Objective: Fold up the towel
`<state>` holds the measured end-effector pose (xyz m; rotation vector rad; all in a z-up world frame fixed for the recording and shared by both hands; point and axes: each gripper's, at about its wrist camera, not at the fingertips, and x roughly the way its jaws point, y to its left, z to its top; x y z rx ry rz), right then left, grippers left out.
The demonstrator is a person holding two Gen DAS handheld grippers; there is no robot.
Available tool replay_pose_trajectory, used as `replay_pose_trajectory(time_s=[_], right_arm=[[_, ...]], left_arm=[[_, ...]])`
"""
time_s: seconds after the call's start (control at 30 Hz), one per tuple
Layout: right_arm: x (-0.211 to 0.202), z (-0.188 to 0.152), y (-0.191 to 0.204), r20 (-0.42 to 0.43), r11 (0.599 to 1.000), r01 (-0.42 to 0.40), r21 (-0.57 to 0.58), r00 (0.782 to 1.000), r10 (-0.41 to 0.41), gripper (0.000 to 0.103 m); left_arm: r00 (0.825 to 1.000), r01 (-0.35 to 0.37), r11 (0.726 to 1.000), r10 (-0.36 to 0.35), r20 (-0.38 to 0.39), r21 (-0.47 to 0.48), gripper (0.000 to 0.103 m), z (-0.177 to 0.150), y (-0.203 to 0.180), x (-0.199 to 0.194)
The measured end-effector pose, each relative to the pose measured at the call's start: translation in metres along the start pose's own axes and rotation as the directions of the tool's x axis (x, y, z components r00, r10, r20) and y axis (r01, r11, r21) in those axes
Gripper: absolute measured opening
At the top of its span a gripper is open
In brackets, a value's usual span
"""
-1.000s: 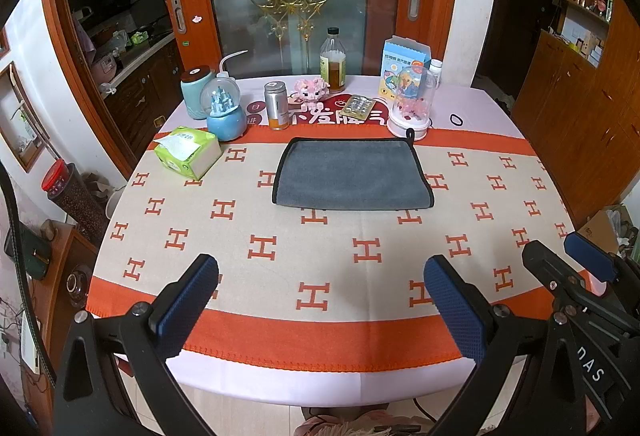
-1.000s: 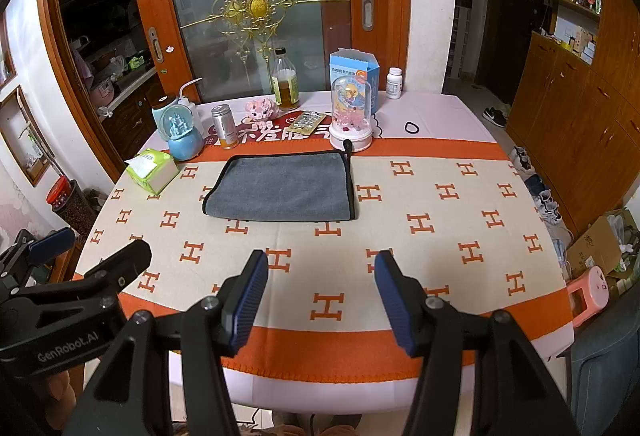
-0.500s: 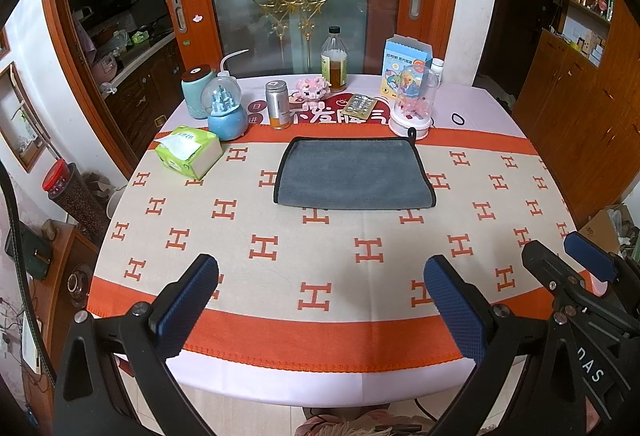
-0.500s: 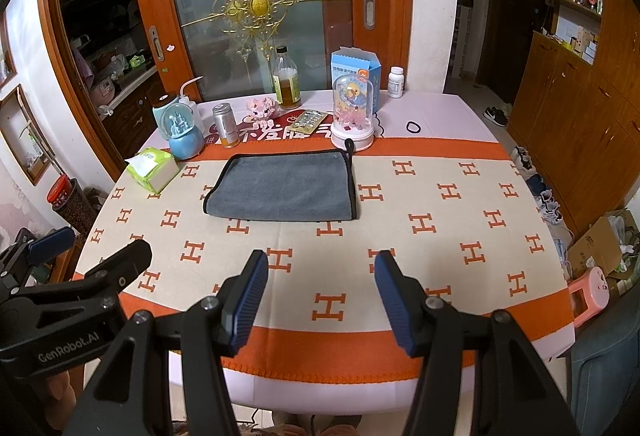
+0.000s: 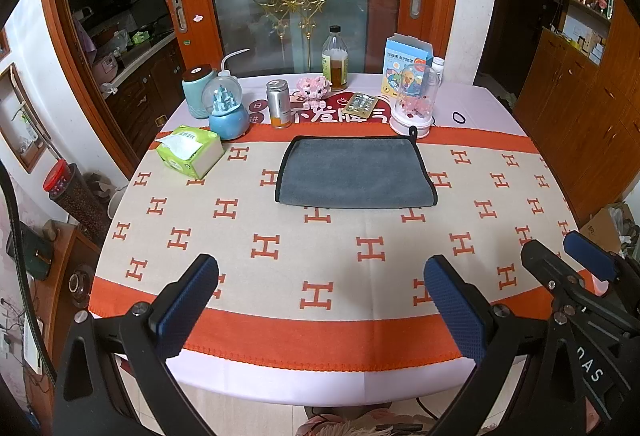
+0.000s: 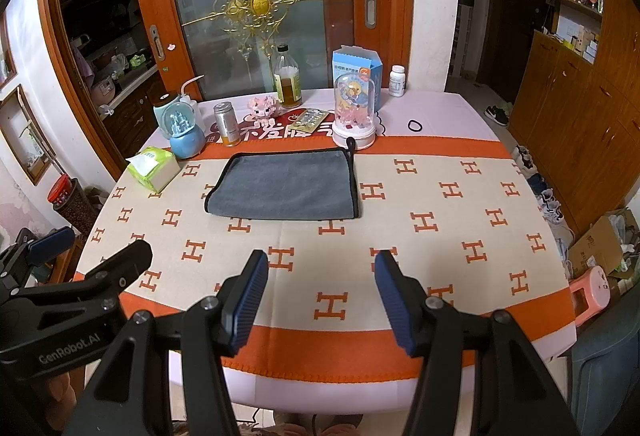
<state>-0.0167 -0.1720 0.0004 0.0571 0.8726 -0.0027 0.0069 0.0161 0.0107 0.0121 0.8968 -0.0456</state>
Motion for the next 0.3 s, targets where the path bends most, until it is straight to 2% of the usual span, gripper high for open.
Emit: replay_pose_trajectory(time_s=[0.3], right_arm=[[0.0002, 0.0003, 0.001, -0.001, 1.0, 0.0, 0.0, 1.0, 0.0, 0.056]], left_arm=[[1.0, 0.0, 1.0, 0.0, 0.001, 0.0, 0.102, 0.001, -0.001, 0.0]])
